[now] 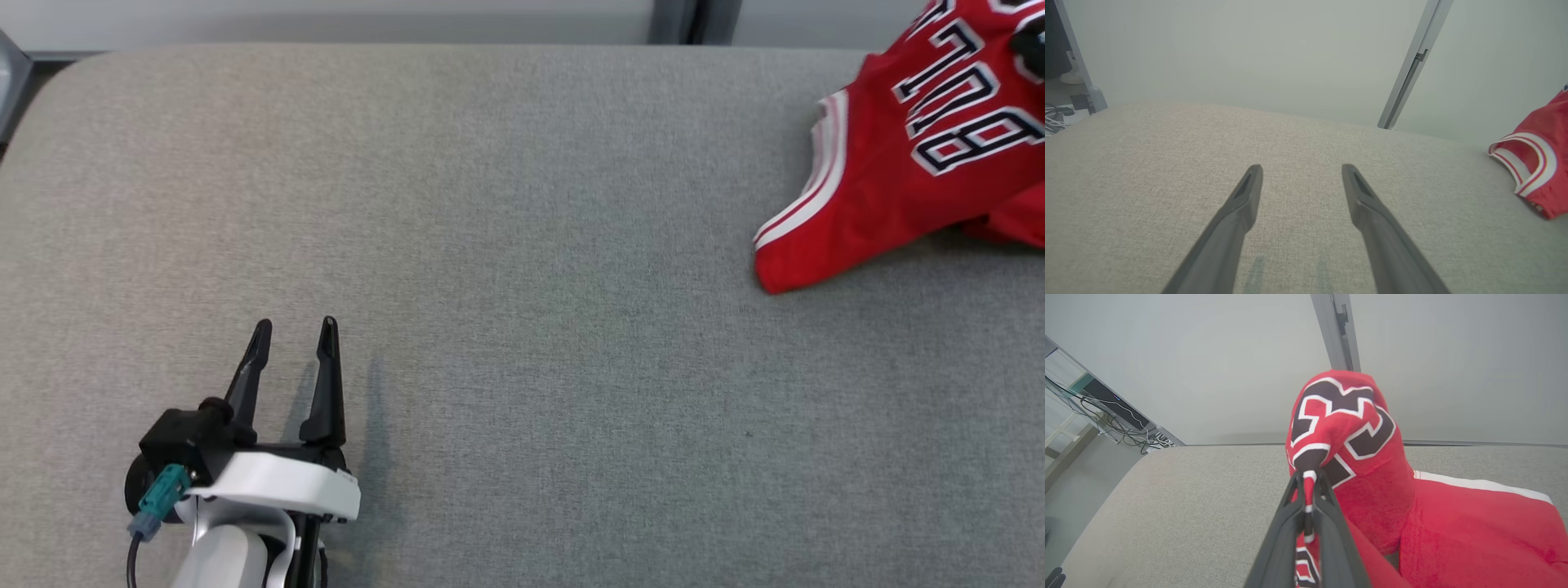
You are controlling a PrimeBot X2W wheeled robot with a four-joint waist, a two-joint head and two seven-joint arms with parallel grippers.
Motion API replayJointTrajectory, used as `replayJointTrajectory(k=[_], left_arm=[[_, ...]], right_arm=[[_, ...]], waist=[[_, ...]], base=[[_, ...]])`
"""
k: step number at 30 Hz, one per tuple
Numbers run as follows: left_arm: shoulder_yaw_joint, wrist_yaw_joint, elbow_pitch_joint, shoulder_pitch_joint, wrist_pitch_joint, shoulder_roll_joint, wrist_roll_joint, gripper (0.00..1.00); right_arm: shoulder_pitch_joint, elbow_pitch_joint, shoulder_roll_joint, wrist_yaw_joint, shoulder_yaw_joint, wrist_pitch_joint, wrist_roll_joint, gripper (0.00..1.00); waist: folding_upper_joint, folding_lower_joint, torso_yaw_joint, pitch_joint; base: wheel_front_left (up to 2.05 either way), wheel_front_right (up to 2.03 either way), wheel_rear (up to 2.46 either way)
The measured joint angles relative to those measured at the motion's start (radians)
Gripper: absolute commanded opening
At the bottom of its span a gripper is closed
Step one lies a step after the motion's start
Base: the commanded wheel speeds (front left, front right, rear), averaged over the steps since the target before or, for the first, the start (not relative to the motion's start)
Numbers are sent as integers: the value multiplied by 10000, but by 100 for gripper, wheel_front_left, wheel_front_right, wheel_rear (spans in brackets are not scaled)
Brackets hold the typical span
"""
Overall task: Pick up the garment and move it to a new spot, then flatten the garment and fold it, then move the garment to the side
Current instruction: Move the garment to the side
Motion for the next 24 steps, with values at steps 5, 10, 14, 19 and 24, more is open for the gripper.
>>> replayJointTrajectory(k=[5,10,14,19,24], left_arm=[[-71,-31,10,-350,0,44,119,100],[-159,-10,98,-396,0,65,234,100],[-213,-12,159,-512,12,109,244,100],[-249,-12,157,-533,67,194,245,100],[-316,-10,71,-578,77,217,245,100]], right_arm=[[-251,278,-539,0,278,-222,301,0],[-393,495,-754,2,617,-330,362,0],[-570,965,-1118,2,1246,-560,-217,0],[-877,1883,-1210,4,2082,-798,-1216,0],[-1315,3147,-1058,4,2623,-1264,-2242,0]], waist=[[1,0,-194,440],[0,0,-404,594],[0,0,-587,559],[0,0,-713,484],[0,0,-703,673]], base=[[0,0,0],[0,0,0],[0,0,0],[0,0,0],[0,0,0]])
